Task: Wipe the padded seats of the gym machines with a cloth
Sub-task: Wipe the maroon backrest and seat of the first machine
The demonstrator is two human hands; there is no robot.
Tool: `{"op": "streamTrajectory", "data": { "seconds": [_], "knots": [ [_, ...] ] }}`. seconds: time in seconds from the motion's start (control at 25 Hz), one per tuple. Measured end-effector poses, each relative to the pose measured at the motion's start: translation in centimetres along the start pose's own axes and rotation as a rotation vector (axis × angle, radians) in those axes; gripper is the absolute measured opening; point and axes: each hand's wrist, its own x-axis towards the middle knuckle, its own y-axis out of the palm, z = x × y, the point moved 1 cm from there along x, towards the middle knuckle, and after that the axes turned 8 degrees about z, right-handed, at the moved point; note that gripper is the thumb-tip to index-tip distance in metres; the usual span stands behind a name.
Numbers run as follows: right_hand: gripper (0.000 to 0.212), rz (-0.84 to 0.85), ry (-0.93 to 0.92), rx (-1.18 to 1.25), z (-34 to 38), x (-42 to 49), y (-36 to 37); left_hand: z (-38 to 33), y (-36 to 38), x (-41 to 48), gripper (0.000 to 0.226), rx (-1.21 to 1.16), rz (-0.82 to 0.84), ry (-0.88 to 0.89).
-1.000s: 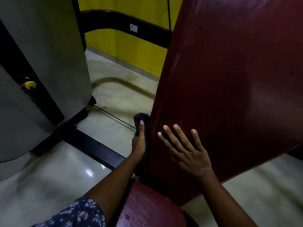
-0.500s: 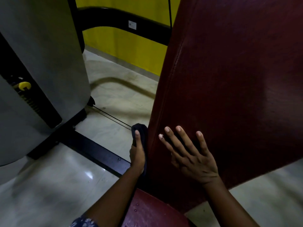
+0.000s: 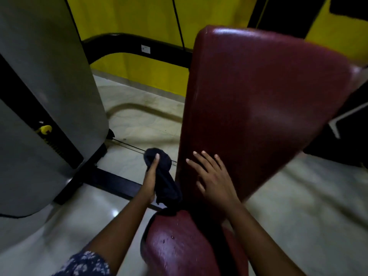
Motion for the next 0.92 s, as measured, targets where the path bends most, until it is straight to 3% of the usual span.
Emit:
{"op": "streamTrajectory", "data": {
  "seconds": [0.12, 0.32, 0.52, 0.68, 0.76, 0.92],
  "knots": [
    [0.035, -0.016, 0.299, 0.761, 4.7, -0.3, -5.7, -4.8, 0.9, -7.7, 0.065, -0.040, 0.158, -0.042],
    [0.022, -0.029, 0.482, 1.120, 10.5, -2.8, -15.3, -8.9, 3.8, -19.3, 0.061, -0.069, 0.354, -0.062],
    [0.030, -0.008, 0.472, 1.025, 14.6, -6.1, -18.6, -7.6, 6.4, -24.2, 0.079, 0.186, 0.233, -0.110],
    [0.032, 0.121, 0.525, 1.201, 14.2, -7.8, -19.4, -7.5, 7.3, -26.0, 0.085, 0.360, 0.285, -0.193],
    [0.028, 0.216, 0.497, 1.201, 13.0, -8.5, -19.7, -7.3, 7.5, -26.3, 0.079, 0.466, 0.324, -0.181],
    [0.017, 0.409, 0.327, 1.097, 9.0, -9.6, -20.8, -7.6, 6.6, -27.4, 0.043, 0.666, 0.408, -0.115]
  ]
}}
